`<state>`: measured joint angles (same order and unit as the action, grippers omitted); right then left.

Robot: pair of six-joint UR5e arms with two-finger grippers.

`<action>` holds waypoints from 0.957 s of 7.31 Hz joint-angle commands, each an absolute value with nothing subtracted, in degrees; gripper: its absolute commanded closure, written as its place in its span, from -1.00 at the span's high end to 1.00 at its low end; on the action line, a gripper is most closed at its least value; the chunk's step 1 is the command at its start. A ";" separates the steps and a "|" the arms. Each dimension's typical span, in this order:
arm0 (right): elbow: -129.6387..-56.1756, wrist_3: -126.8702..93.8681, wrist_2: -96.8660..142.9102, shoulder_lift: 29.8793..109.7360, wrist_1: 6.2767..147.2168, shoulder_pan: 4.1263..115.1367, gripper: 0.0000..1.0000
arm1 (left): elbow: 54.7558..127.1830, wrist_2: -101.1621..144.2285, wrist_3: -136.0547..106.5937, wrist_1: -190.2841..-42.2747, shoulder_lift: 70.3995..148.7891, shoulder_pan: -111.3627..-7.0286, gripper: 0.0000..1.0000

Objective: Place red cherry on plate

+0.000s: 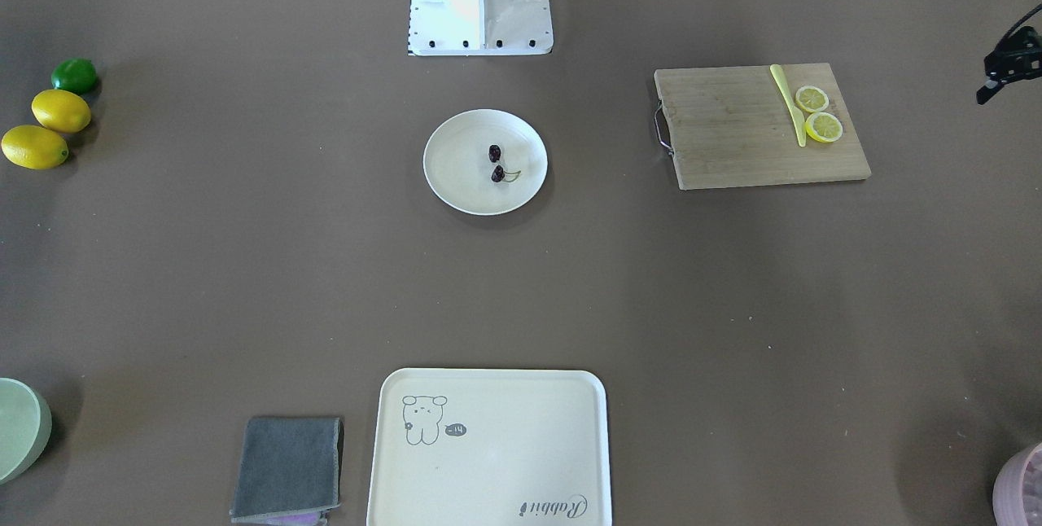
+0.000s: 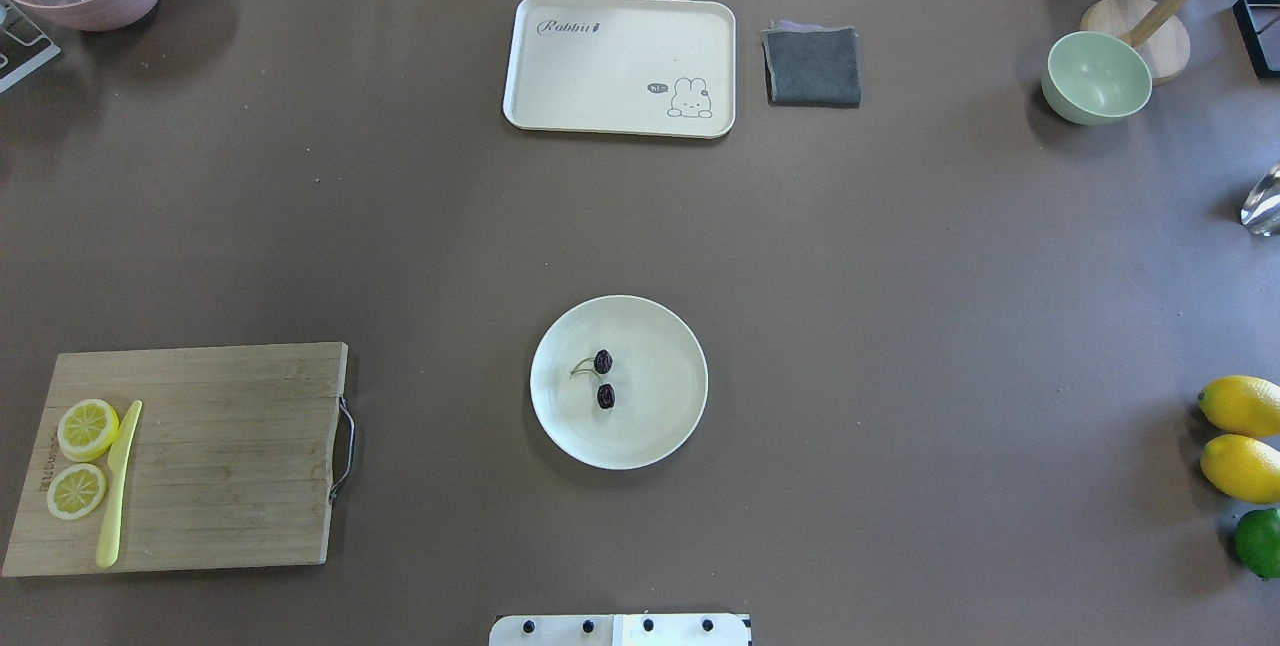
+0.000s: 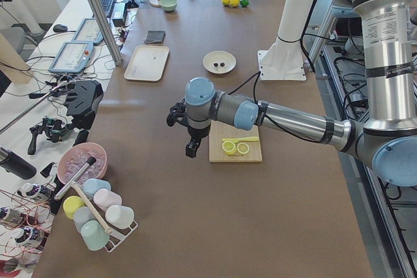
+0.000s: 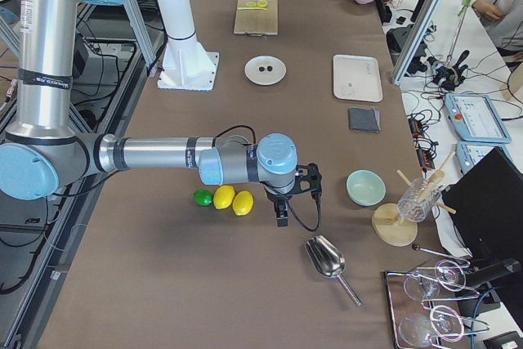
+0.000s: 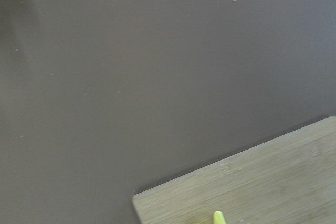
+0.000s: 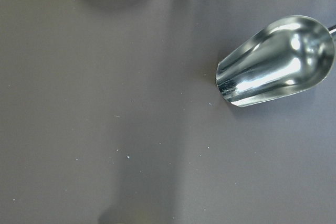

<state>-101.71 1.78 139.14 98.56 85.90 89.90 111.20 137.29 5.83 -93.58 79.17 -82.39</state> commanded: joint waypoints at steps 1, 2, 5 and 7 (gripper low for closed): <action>-102.13 2.98 138.69 98.44 86.31 90.09 1.00 | 108.37 141.24 9.67 -93.69 77.26 -85.17 0.95; -102.22 3.51 138.60 98.44 86.40 89.91 1.00 | 108.37 141.24 9.67 -93.78 77.26 -85.17 0.95; -102.57 3.60 138.69 98.44 86.31 90.61 1.00 | 107.50 129.56 8.97 -93.34 78.39 -84.99 0.95; -103.45 3.52 138.78 98.18 86.40 91.05 1.00 | 105.21 131.82 5.92 -93.34 79.62 -85.08 0.95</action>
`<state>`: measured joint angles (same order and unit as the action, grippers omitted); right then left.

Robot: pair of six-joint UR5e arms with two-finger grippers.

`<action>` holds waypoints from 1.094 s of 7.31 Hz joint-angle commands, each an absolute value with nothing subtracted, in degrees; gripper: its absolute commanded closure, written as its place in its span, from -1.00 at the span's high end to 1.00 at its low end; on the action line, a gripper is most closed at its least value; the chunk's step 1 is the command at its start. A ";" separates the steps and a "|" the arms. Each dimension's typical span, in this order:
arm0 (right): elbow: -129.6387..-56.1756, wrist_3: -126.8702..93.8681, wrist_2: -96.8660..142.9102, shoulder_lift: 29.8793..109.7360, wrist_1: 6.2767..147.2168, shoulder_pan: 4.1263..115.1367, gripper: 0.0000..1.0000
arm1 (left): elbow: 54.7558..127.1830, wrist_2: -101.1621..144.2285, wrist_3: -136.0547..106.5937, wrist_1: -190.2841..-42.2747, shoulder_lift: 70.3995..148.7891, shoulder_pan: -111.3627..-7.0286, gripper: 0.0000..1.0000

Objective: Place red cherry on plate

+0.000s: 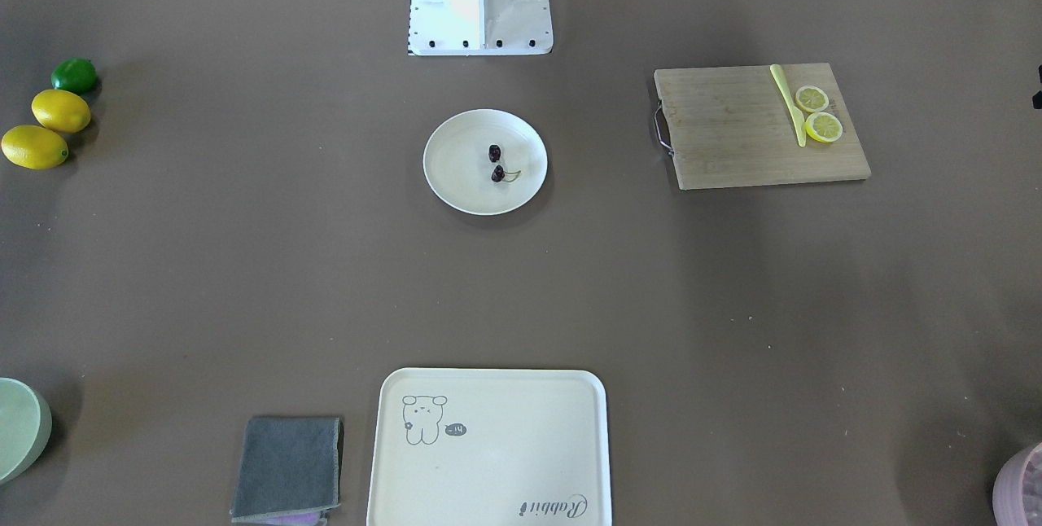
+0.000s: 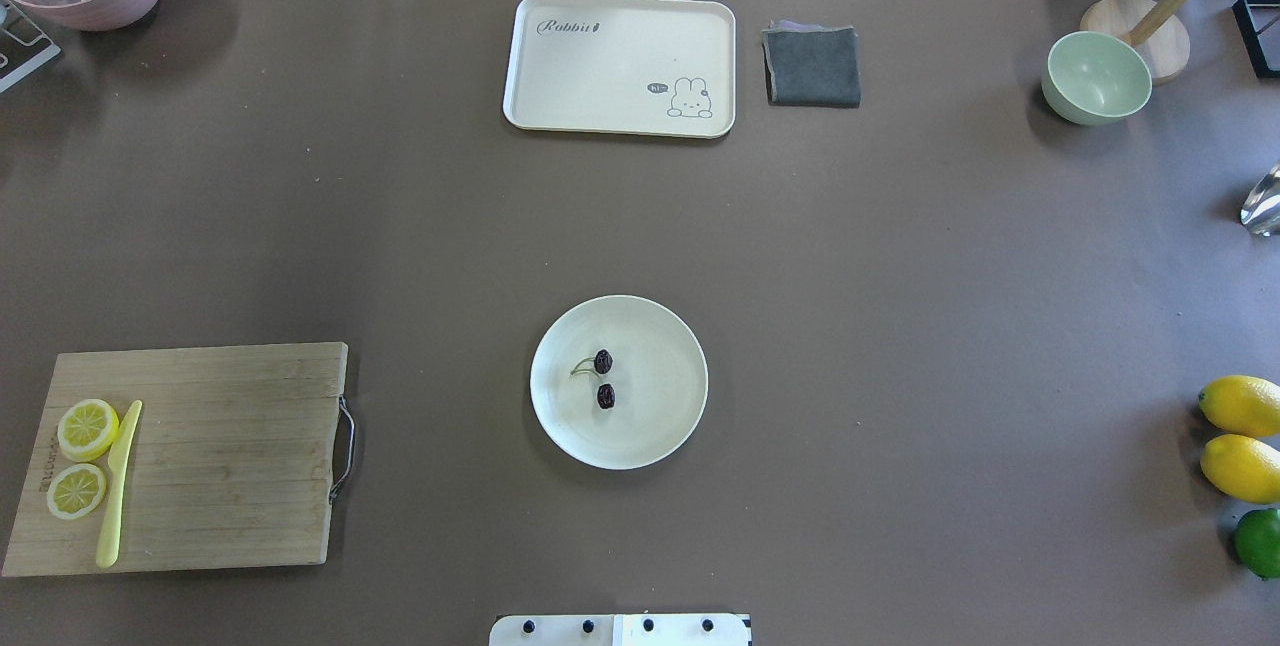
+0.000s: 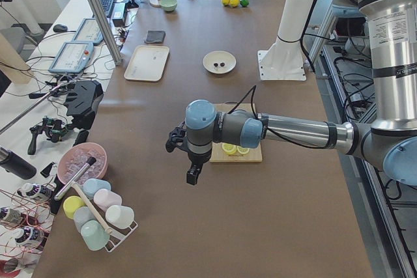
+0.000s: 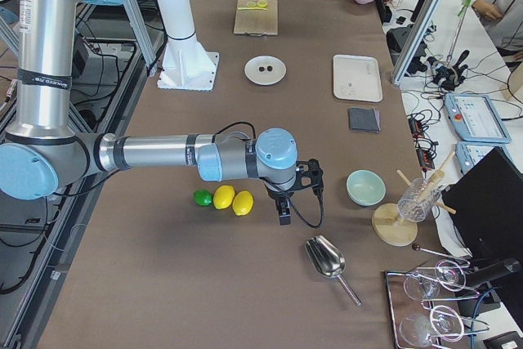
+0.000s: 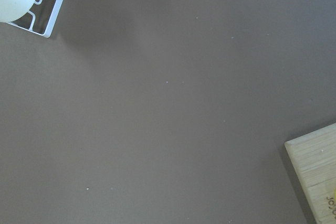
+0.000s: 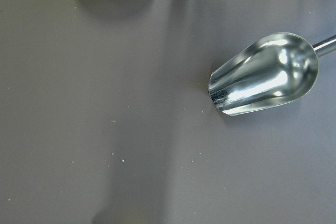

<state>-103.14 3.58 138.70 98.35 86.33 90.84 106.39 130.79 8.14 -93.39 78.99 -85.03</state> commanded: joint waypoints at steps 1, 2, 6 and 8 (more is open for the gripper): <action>-103.10 3.43 138.69 96.87 86.83 90.36 1.00 | 104.94 133.84 4.06 -93.34 79.45 -85.08 0.95; -103.27 3.43 138.69 95.90 87.79 90.26 1.00 | 104.42 133.94 4.04 -93.43 79.28 -85.17 0.95; -103.10 3.25 138.60 91.23 92.72 89.04 1.00 | 104.33 133.95 4.04 -93.60 80.15 -85.96 0.95; -102.57 3.43 137.56 92.10 92.81 88.68 1.00 | 104.85 134.30 4.13 -93.43 79.98 -86.48 0.95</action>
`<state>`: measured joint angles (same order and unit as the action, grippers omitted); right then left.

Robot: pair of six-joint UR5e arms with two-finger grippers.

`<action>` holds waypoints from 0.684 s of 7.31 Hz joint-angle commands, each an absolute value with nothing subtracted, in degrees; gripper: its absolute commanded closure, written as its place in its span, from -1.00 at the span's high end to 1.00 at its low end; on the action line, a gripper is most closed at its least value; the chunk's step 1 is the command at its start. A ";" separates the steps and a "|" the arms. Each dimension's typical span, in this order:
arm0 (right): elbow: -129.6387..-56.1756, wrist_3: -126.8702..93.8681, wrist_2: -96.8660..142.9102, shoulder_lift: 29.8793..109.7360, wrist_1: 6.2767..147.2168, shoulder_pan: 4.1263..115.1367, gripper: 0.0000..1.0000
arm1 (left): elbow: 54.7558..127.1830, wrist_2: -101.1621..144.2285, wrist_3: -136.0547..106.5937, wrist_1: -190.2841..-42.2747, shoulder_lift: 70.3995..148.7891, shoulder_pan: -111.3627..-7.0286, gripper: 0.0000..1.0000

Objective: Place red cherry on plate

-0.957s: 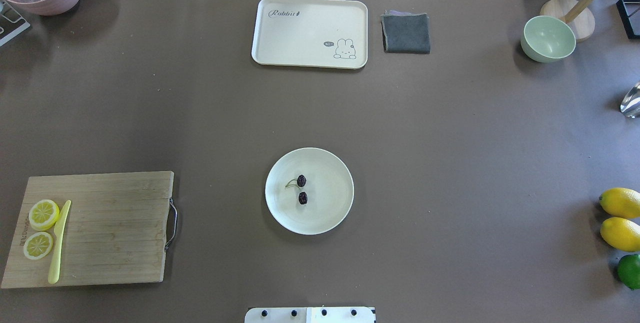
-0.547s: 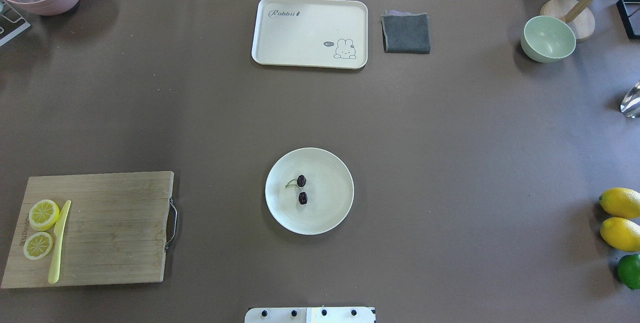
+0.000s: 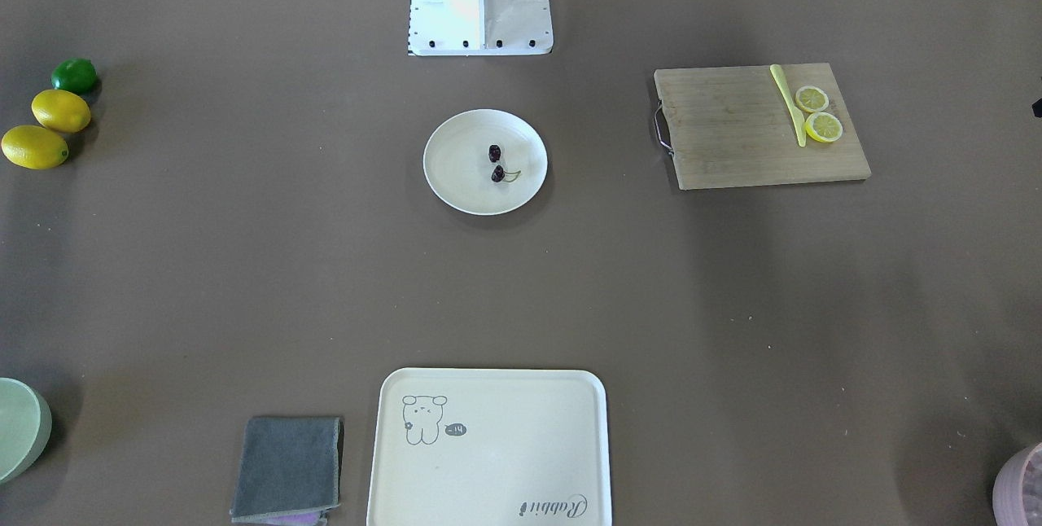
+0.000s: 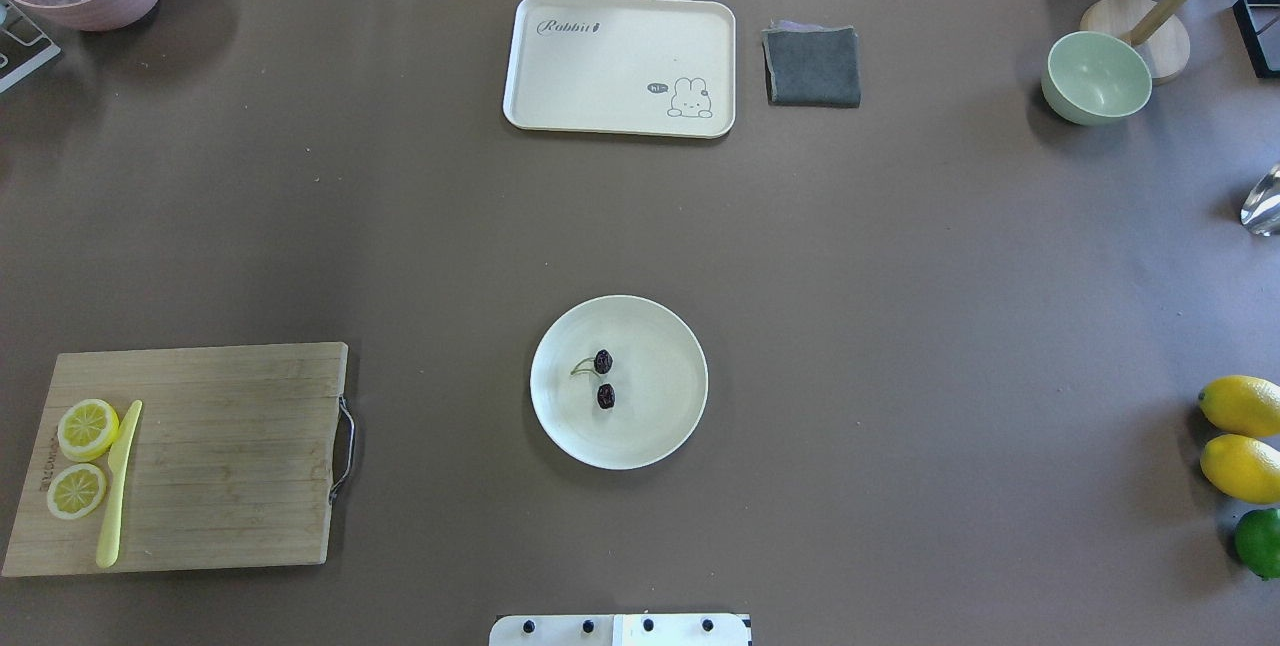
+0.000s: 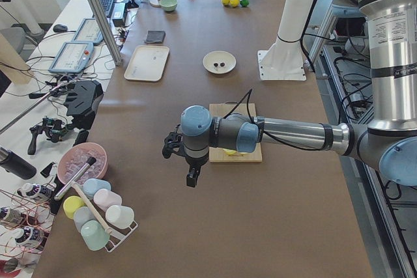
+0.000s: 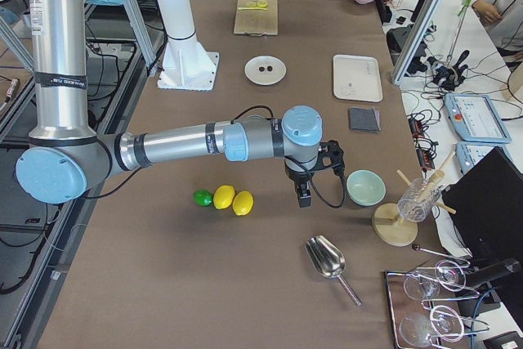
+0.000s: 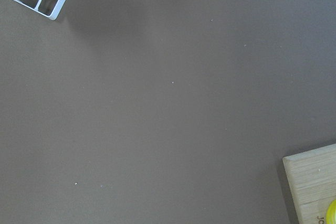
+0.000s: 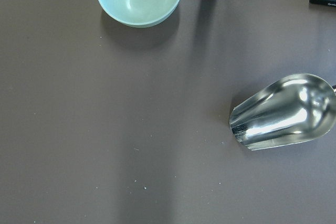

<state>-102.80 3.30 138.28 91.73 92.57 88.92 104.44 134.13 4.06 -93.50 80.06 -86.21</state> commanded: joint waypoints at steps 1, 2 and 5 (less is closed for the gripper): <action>-101.96 3.43 137.55 91.85 92.81 87.99 1.00 | 104.42 134.38 4.22 -93.43 80.07 -86.75 0.95; -101.87 3.43 137.55 92.11 92.81 87.98 1.00 | 104.41 134.38 4.22 -93.43 80.33 -86.75 0.95; -98.10 3.60 137.55 91.15 92.64 87.89 1.00 | 104.85 134.38 4.22 -93.52 79.98 -87.01 0.95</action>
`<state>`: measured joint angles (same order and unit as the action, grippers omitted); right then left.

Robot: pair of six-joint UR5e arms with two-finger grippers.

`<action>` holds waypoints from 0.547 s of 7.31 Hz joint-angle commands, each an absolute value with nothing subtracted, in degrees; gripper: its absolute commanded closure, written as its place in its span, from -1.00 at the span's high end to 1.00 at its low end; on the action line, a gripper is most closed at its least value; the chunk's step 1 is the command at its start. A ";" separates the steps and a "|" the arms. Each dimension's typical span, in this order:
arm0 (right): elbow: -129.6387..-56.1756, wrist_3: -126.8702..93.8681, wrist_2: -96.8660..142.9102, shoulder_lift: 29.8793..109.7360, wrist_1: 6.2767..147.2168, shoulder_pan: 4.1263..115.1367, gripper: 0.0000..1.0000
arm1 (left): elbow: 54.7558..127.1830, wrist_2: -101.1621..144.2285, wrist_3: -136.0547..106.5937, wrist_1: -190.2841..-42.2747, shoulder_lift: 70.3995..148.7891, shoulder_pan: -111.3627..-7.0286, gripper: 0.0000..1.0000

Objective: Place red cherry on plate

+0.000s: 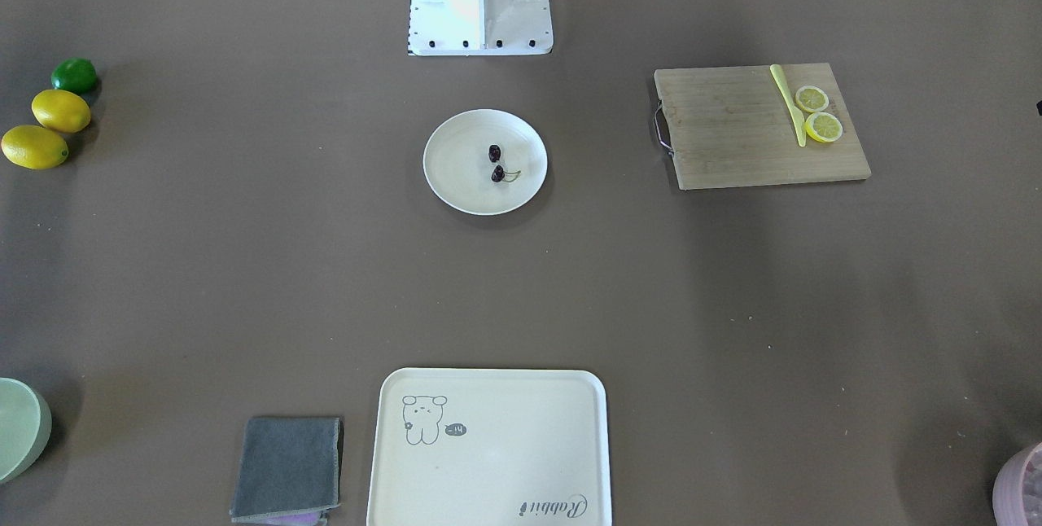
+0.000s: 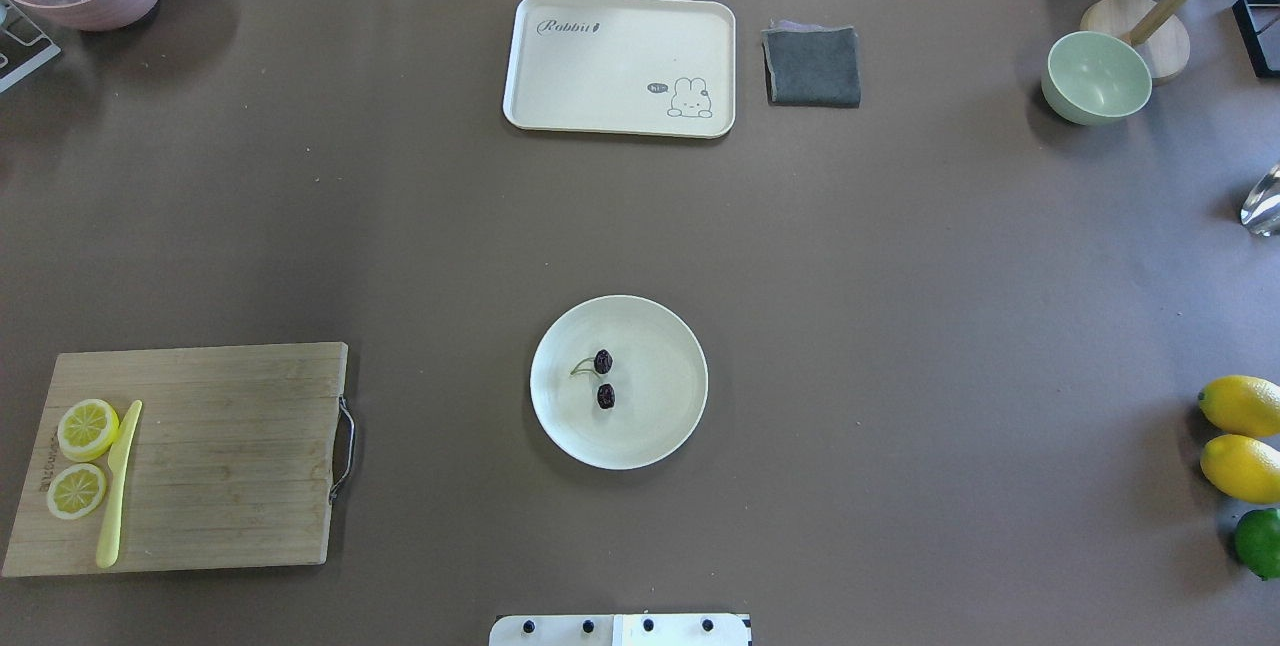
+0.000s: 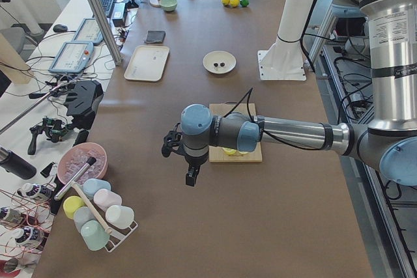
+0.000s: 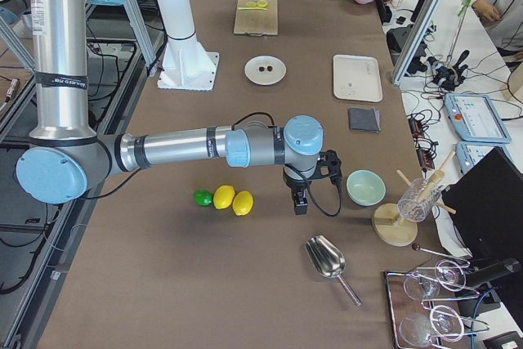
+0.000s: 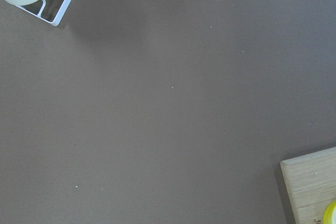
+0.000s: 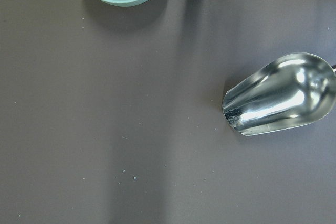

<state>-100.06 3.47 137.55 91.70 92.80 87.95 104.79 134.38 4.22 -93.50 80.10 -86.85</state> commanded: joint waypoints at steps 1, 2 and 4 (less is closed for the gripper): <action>-97.30 3.60 137.46 90.97 92.64 87.54 1.00 | 104.77 134.38 4.22 -93.52 79.98 -87.01 0.95; -94.42 3.60 137.46 88.62 92.55 87.54 1.00 | 104.85 134.38 4.22 -93.52 79.98 -87.01 0.95; -94.04 3.60 137.64 89.12 92.37 87.63 1.00 | 104.68 134.30 4.22 -93.52 79.98 -87.01 0.95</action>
